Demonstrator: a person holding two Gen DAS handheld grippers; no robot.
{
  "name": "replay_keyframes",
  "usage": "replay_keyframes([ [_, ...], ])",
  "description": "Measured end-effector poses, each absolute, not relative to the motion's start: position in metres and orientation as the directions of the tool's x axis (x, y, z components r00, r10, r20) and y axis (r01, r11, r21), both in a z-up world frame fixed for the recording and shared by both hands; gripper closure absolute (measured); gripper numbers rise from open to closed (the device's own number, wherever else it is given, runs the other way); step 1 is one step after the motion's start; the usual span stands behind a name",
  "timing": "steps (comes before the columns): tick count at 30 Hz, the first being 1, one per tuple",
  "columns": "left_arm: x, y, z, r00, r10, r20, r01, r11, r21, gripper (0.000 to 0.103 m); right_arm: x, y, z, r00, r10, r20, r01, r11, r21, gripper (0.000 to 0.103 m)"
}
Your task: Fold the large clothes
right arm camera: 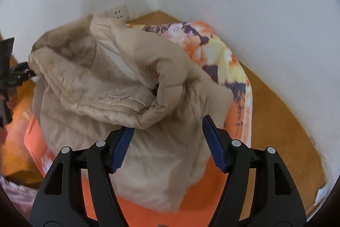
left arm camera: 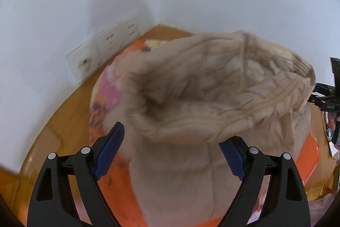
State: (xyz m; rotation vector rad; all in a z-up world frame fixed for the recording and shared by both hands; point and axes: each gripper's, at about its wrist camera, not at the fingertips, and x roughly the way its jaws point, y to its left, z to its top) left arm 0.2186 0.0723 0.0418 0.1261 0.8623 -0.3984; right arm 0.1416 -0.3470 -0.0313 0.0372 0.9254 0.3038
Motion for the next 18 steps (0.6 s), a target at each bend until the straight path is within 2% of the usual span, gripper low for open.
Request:
replay_keyframes([
  [3,0.230,0.060,0.042,0.595,-0.299,-0.746,0.398,0.916,-0.050,0.020,0.157,-0.348,-0.037,0.555,0.303,-0.775,-0.208,0.952,0.224,0.037],
  [4,0.235,0.056,0.039,0.591,-0.304,-0.748,0.389,0.919,-0.066,0.026,0.162,-0.350,-0.040,0.549,0.306,-0.778,-0.177,0.952,0.250,0.038],
  [5,0.241,0.055,0.036,0.583,-0.303,-0.753,0.377,0.923,-0.079,0.030,0.169,-0.355,-0.048,0.541,0.294,-0.788,-0.121,0.954,0.273,0.052],
  [6,0.246,0.052,0.032,0.574,-0.300,-0.762,0.363,0.927,-0.092,0.045,0.172,-0.359,-0.052,0.533,0.306,-0.789,-0.092,0.948,0.306,0.066],
  [7,0.254,0.050,0.024,0.558,-0.293,-0.777,0.338,0.935,-0.110,0.059,0.175,-0.364,-0.057,0.531,0.326,-0.782,-0.066,0.936,0.345,0.071],
  [8,0.258,0.049,0.020,0.554,-0.282,-0.784,0.317,0.941,-0.115,0.062,0.177,-0.370,-0.061,0.532,0.342,-0.775,-0.037,0.923,0.382,0.079],
  [9,0.260,0.049,0.013,0.555,-0.263,-0.789,0.288,0.951,-0.114,0.072,0.178,-0.373,-0.060,0.538,0.346,-0.768,-0.028,0.919,0.394,0.084],
  [10,0.265,0.049,0.009,0.559,-0.253,-0.790,0.266,0.957,-0.118,0.078,0.178,-0.376,-0.059,0.550,0.344,-0.761,-0.018,0.916,0.401,0.087],
  [13,0.276,0.051,0.006,0.571,-0.260,-0.778,0.219,0.962,-0.161,0.089,0.175,-0.381,-0.048,0.585,0.314,-0.748,0.005,0.920,0.391,0.094],
  [18,0.296,0.053,0.011,0.584,-0.265,-0.767,0.197,0.963,-0.183,0.090,0.178,-0.385,-0.022,0.634,0.238,-0.736,0.032,0.943,0.332,0.095],
])
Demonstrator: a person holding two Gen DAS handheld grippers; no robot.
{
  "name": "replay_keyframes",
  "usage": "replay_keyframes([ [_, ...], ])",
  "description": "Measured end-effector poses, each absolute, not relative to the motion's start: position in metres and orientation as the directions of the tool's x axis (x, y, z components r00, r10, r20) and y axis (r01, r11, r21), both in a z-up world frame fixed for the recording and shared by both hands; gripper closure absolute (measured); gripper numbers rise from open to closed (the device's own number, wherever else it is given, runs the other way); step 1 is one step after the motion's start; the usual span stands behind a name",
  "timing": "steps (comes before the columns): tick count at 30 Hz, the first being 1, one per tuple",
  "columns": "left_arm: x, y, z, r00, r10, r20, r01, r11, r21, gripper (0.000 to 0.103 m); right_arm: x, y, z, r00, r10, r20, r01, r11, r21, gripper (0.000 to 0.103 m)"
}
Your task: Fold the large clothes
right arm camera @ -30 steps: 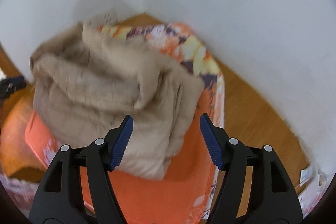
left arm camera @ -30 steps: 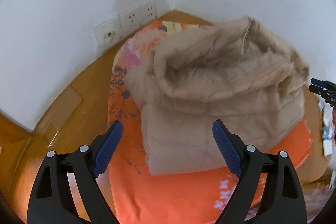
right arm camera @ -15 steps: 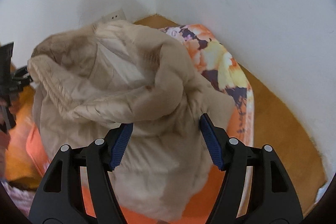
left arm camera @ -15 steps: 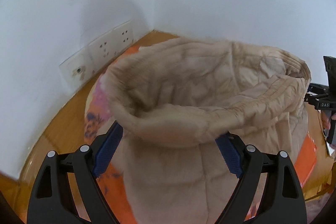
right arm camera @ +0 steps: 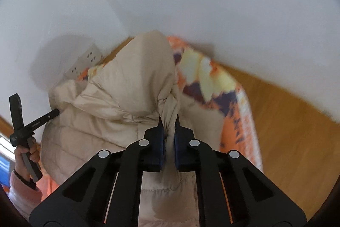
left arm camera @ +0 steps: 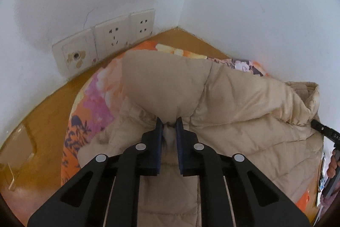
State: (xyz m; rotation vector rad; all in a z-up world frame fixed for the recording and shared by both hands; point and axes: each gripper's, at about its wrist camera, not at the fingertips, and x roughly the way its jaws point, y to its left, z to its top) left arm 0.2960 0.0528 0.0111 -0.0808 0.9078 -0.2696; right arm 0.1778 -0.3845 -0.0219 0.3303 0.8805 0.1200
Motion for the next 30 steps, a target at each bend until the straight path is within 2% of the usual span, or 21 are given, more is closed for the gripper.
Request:
replay_keyframes([
  [8,0.325,0.052,-0.001,0.547,-0.235,-0.803,0.183,0.970,-0.159,0.089,0.197,-0.373,-0.052,0.553,0.086,-0.829,0.109,0.978,0.175,0.091],
  [13,0.336,0.050,-0.017,0.539,-0.205,-0.817,0.179,0.976,-0.126,0.079,0.215,-0.371,-0.072,0.514,0.049,-0.856,0.114,0.986,0.125,0.083],
  [18,0.341,0.050,-0.023,0.532,-0.198,-0.823,0.191,0.975,-0.111,0.077,0.217,-0.370,-0.076,0.523,0.038,-0.851,0.102,0.989,0.107,0.077],
  [20,0.339,0.050,-0.020,0.530,-0.202,-0.824,0.203,0.973,-0.108,0.070,0.215,-0.371,-0.073,0.526,0.047,-0.849,0.109,0.986,0.122,0.074],
  [22,0.336,0.051,-0.014,0.533,-0.215,-0.818,0.221,0.969,-0.111,0.051,0.213,-0.375,-0.065,0.532,0.048,-0.846,0.116,0.985,0.129,0.068],
  [24,0.329,0.051,-0.003,0.549,-0.232,-0.803,0.249,0.962,-0.107,0.044,0.214,-0.374,-0.055,0.545,0.056,-0.837,0.112,0.984,0.139,0.063],
  [27,0.322,0.047,0.010,0.574,-0.221,-0.789,0.281,0.958,-0.064,0.043,0.210,-0.374,-0.033,0.589,0.074,-0.805,0.093,0.983,0.158,0.057],
  [30,0.318,0.039,0.023,0.594,-0.234,-0.770,0.305,0.951,-0.054,0.042,0.212,-0.369,-0.018,0.632,0.085,-0.770,0.065,0.985,0.162,0.056],
])
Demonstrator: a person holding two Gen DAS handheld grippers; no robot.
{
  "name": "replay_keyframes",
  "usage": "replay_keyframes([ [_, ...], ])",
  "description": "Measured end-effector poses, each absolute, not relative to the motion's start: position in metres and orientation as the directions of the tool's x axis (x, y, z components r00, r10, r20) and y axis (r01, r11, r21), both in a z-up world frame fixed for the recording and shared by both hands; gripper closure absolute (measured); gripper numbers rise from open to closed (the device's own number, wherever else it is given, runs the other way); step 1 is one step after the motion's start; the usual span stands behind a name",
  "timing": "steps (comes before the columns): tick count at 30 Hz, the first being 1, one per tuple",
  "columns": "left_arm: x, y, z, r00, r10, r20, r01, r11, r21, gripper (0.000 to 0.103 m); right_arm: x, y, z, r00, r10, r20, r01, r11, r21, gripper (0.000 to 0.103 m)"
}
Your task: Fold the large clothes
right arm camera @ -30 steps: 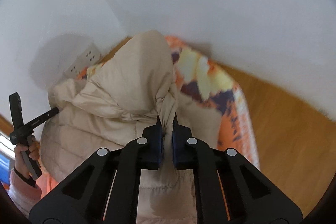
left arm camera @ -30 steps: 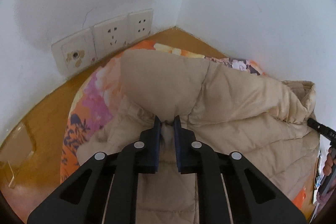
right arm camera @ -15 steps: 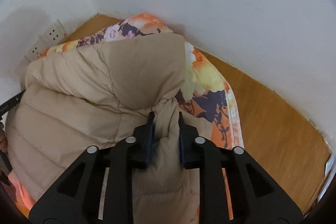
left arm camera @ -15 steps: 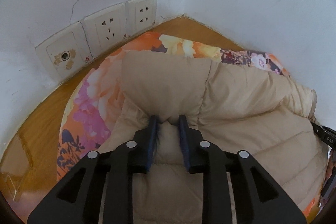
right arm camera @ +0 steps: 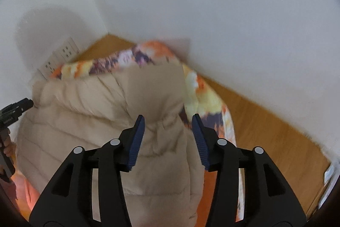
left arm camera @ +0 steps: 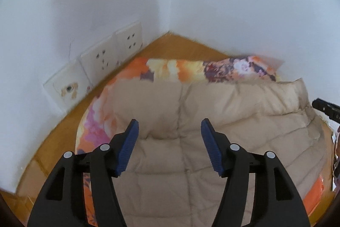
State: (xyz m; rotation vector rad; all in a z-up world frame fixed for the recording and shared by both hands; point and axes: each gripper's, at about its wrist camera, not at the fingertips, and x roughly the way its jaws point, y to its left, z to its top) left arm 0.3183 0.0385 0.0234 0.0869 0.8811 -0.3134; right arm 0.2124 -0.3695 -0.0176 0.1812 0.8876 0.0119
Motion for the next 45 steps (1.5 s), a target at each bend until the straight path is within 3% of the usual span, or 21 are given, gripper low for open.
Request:
replay_keyframes([
  [6,0.332,0.013,0.012,0.564,-0.223,-0.795,0.306,0.951,-0.049,0.042,0.239,-0.344,-0.035,0.596,0.139,-0.791,-0.017,0.987,0.161,0.056],
  [20,0.374,0.009,-0.023,0.501,-0.238,-0.832,0.245,0.961,-0.128,0.041,0.274,-0.357,-0.081,0.544,0.154,-0.825,0.049,0.976,0.214,0.053],
  [24,0.362,0.015,-0.007,0.514,-0.249,-0.821,0.247,0.959,-0.136,0.040,0.264,-0.363,-0.066,0.559,0.190,-0.807,0.056,0.963,0.265,0.049],
  [27,0.342,0.024,0.006,0.525,-0.259,-0.810,0.226,0.961,-0.161,0.029,0.248,-0.371,-0.052,0.564,0.215,-0.797,0.076,0.948,0.309,0.046],
  [29,0.323,0.036,0.011,0.529,-0.273,-0.803,0.194,0.961,-0.198,0.028,0.234,-0.374,-0.044,0.573,0.225,-0.788,0.083,0.941,0.329,0.037],
  [34,0.282,0.065,0.015,0.547,-0.251,-0.798,0.112,0.967,-0.227,0.028,0.198,-0.381,-0.039,0.560,0.245,-0.792,0.091,0.932,0.352,0.029],
  [45,0.223,0.102,-0.001,0.507,-0.159,-0.847,-0.018,0.981,-0.195,0.021,0.143,-0.401,-0.061,0.516,0.287,-0.807,0.175,0.887,0.428,0.025],
])
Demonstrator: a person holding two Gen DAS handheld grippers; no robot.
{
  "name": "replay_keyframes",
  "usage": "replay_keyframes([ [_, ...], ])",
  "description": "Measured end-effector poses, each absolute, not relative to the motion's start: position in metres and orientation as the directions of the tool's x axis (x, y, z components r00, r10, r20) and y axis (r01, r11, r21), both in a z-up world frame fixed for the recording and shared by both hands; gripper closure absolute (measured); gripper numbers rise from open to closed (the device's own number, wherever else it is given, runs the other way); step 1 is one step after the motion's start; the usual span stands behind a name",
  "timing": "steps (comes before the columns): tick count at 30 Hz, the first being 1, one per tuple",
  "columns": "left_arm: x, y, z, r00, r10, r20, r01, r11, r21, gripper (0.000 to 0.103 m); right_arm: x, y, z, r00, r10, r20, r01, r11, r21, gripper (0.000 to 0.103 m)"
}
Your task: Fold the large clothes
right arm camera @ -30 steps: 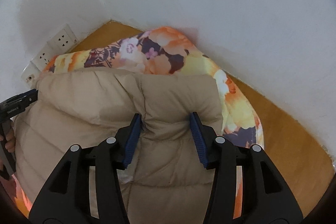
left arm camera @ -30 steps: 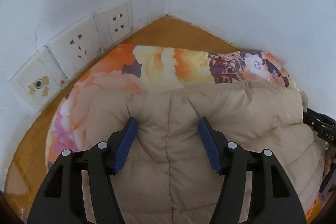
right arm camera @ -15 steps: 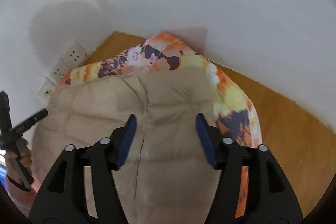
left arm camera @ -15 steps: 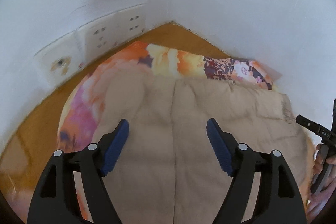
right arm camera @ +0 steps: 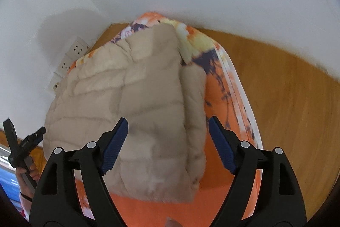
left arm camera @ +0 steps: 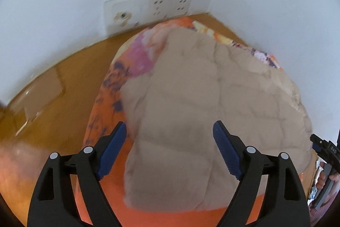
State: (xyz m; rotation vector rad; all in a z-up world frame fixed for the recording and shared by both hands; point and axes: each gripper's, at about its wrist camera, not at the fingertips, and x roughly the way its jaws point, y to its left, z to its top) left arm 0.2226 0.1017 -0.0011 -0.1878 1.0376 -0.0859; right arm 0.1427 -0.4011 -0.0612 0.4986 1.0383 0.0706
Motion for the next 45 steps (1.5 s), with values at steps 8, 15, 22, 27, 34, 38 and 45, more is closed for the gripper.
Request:
replay_keyframes([
  [8,0.215,0.112,-0.028,0.476,-0.238,-0.847,-0.062,0.951,-0.302,0.020,0.143,-0.397,-0.086,0.485,0.400,-0.777,0.174,0.827,0.535,0.023],
  [15,0.223,0.100,-0.040,0.462,-0.299,-0.835,-0.049,0.931,-0.361,0.031,0.157,-0.390,-0.095,0.463,0.430,-0.775,0.154,0.822,0.548,0.020],
  [22,0.214,0.100,-0.028,0.444,-0.396,-0.804,-0.011,0.895,-0.446,0.081,0.153,-0.397,-0.086,0.467,0.544,-0.697,0.118,0.743,0.659,0.071],
  [27,0.195,0.098,-0.007,0.413,-0.423,-0.806,0.005,0.887,-0.463,0.084,0.140,-0.399,-0.060,0.460,0.542,-0.703,0.120,0.747,0.654,0.081],
  [34,0.156,0.093,0.001,0.354,-0.435,-0.828,0.042,0.892,-0.451,0.081,0.103,-0.411,-0.039,0.425,0.527,-0.737,0.159,0.757,0.633,0.081],
  [38,0.143,0.085,-0.014,0.345,-0.332,-0.878,0.050,0.941,-0.335,0.061,0.099,-0.407,-0.057,0.394,0.523,-0.756,0.196,0.756,0.625,0.076],
  [45,0.140,0.088,-0.003,0.386,-0.180,-0.905,0.084,0.984,-0.160,0.038,0.108,-0.400,-0.078,0.386,0.518,-0.763,0.217,0.753,0.622,0.056],
])
